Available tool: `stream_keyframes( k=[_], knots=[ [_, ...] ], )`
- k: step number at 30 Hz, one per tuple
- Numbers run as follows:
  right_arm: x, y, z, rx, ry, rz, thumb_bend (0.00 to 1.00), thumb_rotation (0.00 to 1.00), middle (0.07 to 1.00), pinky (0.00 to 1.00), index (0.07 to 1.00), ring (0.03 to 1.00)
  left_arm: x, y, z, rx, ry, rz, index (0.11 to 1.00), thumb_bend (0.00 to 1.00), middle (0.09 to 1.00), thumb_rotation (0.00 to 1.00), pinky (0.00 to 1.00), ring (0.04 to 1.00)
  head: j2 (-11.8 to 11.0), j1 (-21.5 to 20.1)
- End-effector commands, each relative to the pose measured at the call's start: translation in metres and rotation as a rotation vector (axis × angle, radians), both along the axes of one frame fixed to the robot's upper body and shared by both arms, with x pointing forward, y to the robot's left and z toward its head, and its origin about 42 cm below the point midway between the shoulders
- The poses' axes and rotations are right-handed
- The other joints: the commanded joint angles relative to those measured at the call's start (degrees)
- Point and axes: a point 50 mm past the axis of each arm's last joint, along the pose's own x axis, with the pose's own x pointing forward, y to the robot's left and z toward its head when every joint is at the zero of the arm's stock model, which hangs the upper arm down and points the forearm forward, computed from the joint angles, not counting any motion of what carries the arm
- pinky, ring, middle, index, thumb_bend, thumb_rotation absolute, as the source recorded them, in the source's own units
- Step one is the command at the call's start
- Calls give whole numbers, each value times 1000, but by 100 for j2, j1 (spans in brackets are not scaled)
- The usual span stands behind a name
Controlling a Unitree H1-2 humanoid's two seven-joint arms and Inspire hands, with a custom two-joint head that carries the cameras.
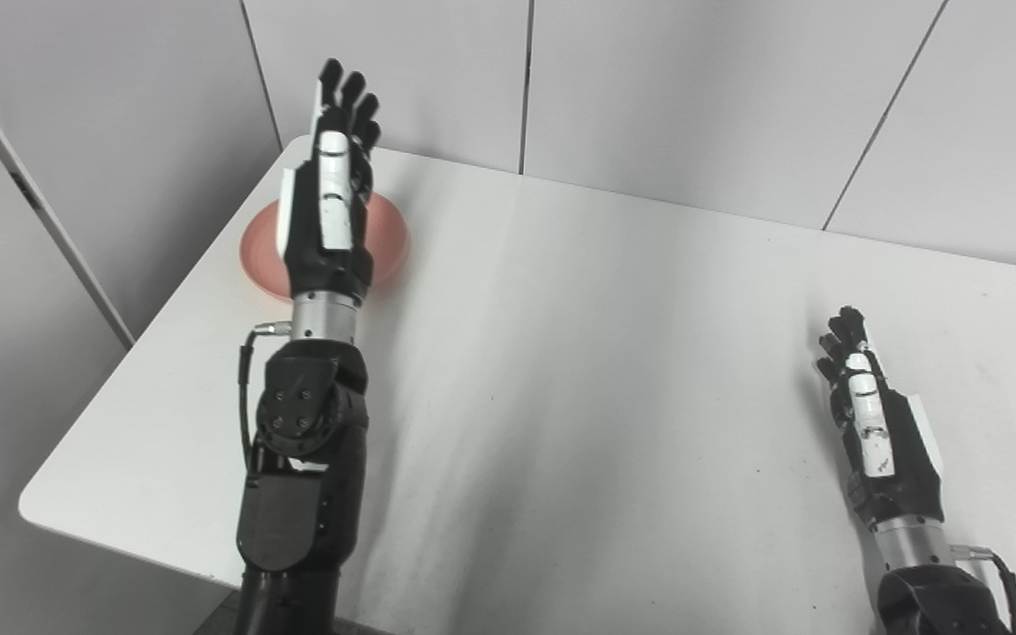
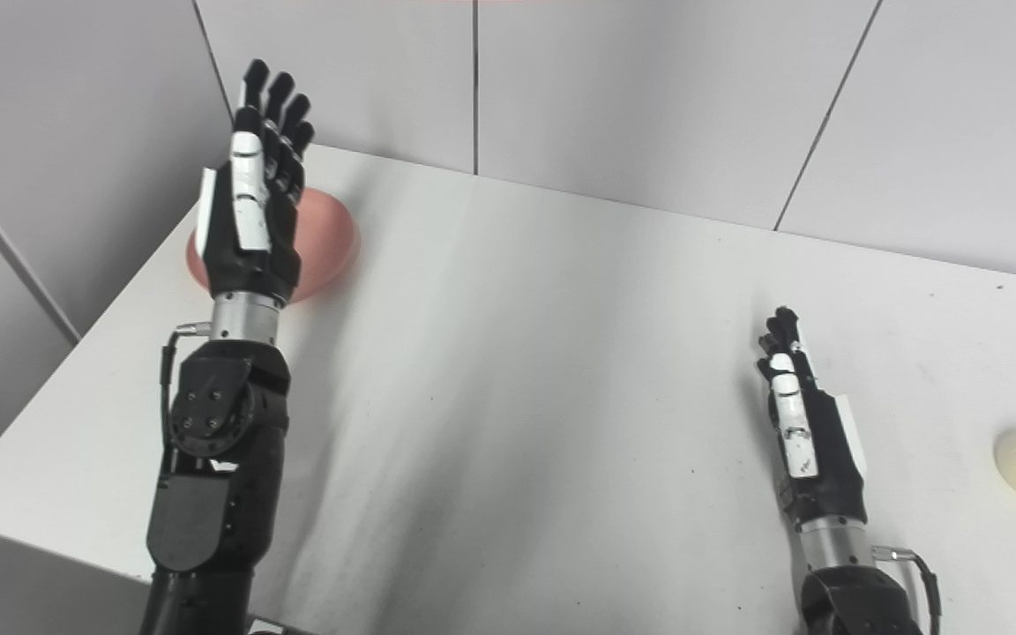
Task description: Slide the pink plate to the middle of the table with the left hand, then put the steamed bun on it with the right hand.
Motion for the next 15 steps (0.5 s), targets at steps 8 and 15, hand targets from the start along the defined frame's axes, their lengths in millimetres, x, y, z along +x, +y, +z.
stream_keyframes(
  k=[8, 15],
  knots=[
    [-7, -13, -18, -1, 28, -16, 147, 1000, 1000, 1000, 1000, 1000, 1, 57, 15, -5, -114, 112, 1000, 559, 997, 1000, 1000, 993, 14, 76],
    [-8, -12, -16, 8, 26, -7, 145, 1000, 1000, 1000, 1000, 1000, -2, 88, 8, -29, -103, 199, 996, 581, 977, 1000, 1000, 976, 20, 102]
  ],
)
